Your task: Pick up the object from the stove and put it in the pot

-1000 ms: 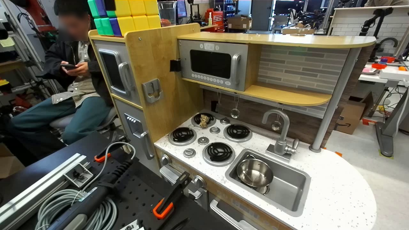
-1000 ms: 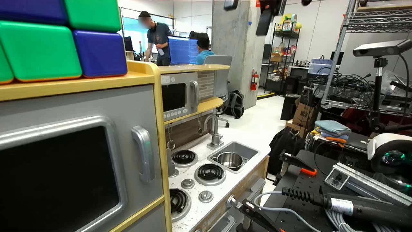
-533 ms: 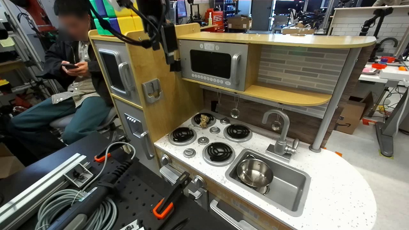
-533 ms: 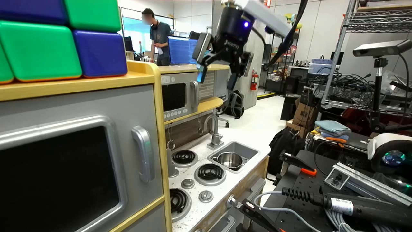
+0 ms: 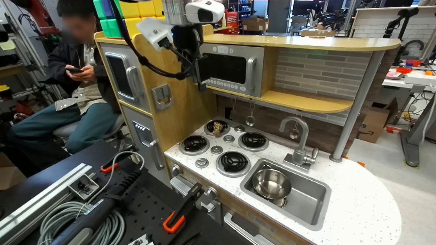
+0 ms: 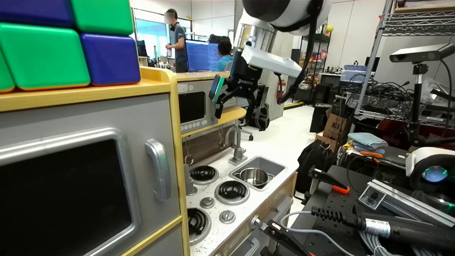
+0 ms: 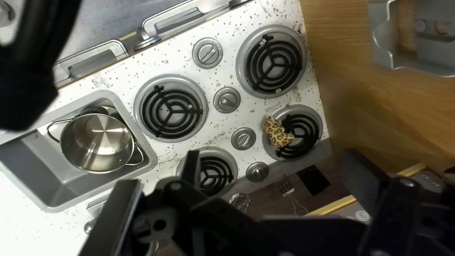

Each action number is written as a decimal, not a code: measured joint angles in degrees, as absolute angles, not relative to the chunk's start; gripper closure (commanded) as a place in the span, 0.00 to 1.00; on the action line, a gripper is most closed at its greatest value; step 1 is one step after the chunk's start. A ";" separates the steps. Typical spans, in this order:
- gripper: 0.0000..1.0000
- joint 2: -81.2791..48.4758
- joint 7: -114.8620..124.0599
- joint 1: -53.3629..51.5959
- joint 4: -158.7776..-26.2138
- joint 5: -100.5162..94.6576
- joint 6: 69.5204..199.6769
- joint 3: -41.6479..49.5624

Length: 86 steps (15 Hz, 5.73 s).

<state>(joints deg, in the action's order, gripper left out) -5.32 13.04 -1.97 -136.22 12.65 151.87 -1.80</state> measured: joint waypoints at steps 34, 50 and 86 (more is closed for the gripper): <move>0.00 -48.02 21.79 -9.73 -116.70 6.24 188.19 3.38; 0.00 -64.65 16.38 -2.91 -95.24 6.84 197.72 -7.13; 1.00 -62.34 12.10 9.88 -102.60 7.94 190.77 -20.06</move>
<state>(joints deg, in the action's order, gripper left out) -62.34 12.10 9.88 -102.60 7.94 190.77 -20.06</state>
